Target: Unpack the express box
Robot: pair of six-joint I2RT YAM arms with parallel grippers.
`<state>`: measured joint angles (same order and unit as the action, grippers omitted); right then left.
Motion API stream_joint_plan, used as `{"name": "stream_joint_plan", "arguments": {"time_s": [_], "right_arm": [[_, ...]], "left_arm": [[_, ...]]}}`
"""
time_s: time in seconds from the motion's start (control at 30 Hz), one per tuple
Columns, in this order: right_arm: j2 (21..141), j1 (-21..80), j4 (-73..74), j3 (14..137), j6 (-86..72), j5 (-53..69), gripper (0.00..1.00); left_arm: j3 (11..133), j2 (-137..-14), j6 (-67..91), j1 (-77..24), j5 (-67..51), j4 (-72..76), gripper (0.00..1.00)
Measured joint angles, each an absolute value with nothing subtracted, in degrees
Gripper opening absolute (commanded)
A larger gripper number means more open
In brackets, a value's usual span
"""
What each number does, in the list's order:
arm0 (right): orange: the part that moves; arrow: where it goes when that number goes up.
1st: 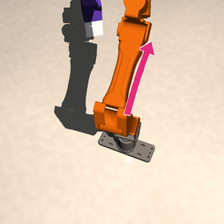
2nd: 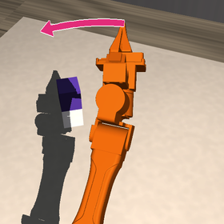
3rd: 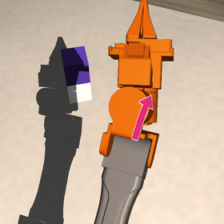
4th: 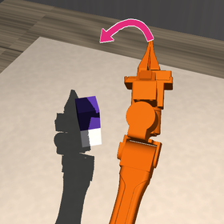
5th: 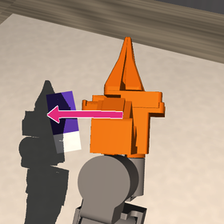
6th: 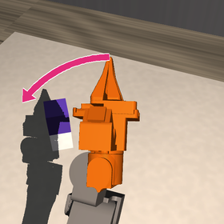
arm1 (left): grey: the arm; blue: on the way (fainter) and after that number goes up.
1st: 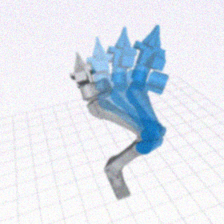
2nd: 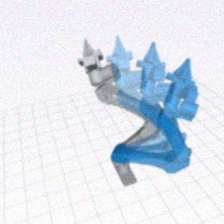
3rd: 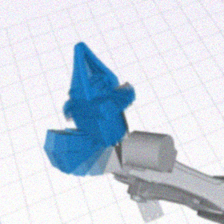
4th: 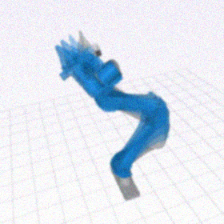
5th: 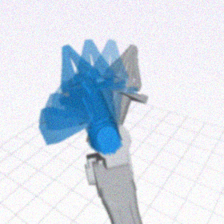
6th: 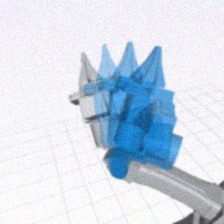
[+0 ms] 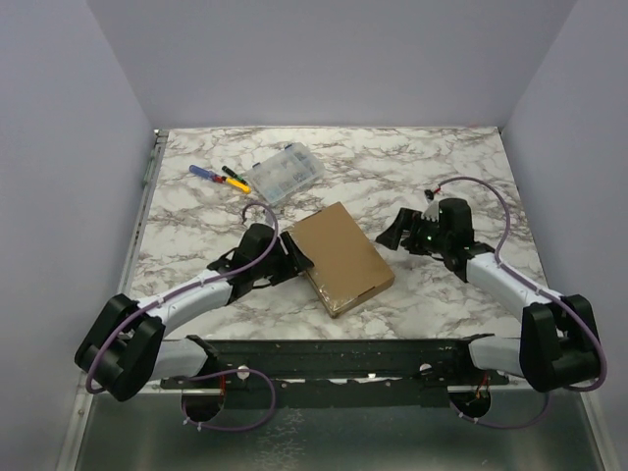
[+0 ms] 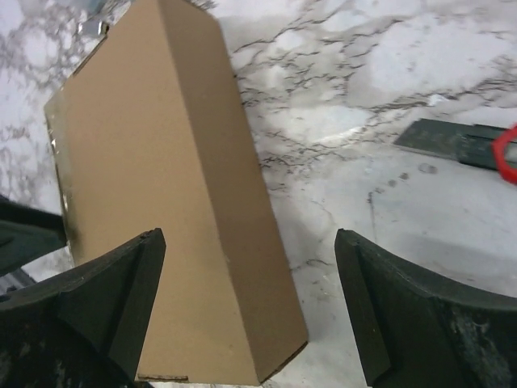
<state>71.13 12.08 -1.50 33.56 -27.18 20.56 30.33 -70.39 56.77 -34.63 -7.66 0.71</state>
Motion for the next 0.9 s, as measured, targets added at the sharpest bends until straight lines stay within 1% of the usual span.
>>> {"name": "stream_joint_plan", "arguments": {"time_s": [0.17,0.33,0.47,0.57,0.67,0.77,0.83,0.9], "right_arm": [[74.6,14.4,-1.3,34.9,-24.9,25.4,0.89],[75.1,17.9,-2.1,33.6,-27.3,26.2,0.89],[72.5,19.3,-3.5,29.3,-31.6,23.1,0.89],[71.1,19.5,-3.0,27.2,-33.6,19.6,0.92],[71.0,19.6,-2.7,27.2,-34.0,16.4,0.97],[71.0,19.6,-2.4,27.2,-34.0,13.9,0.99],[71.0,19.6,-2.5,27.2,-34.0,13.2,0.99],[71.0,19.6,-2.9,27.1,-33.9,13.0,0.98]], "left_arm": [[32.1,-75.6,53.1,-34.6,-7.9,0.9,0.65],[42.5,-86.0,46.5,-34.7,-9.3,2.0,0.73],[49.2,-91.9,42.3,-34.5,-9.3,1.6,0.79],[52.9,-94.6,39.6,-34.5,-9.3,0.7,0.83],[52.5,-93.7,37.1,-34.5,-9.0,-0.5,0.88],[49.5,-90.5,35.5,-34.4,-8.9,-2.7,0.91],[46.5,-86.7,34.7,-34.2,-9.0,-4.3,0.91],[43.4,-81.8,34.4,-34.1,-9.5,-5.8,0.87]]}}
